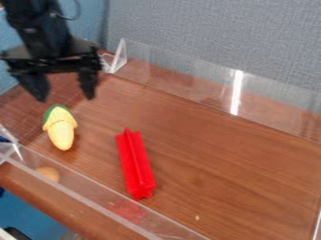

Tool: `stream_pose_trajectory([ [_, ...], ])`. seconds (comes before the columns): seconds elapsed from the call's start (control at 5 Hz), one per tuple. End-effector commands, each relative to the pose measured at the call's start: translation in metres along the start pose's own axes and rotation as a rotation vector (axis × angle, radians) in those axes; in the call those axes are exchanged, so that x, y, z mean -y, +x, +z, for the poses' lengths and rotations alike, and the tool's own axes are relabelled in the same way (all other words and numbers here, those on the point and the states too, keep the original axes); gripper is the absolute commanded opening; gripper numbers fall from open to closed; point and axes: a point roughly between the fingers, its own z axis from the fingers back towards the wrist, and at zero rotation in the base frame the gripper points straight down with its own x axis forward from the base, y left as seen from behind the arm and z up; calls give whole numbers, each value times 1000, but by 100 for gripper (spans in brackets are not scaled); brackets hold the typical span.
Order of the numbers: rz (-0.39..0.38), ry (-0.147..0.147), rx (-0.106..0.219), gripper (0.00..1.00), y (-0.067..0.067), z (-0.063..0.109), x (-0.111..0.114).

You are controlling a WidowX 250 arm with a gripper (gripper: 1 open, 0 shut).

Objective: Push the yellow object to the right side of the table

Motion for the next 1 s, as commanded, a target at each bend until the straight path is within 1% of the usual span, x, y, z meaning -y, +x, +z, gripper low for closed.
stream_pose_trajectory([
  [0.0, -49, 27, 27, 100, 18, -9, -31],
  [0.2, -106, 33, 12, 100, 23, -30, -49],
  [0.4, -114, 39, -3, 100, 26, -40, -49],
  [0.6, -130, 38, -16, 100, 30, -47, -49],
  [0.8, -141, 39, -30, 100, 32, -52, -44],
])
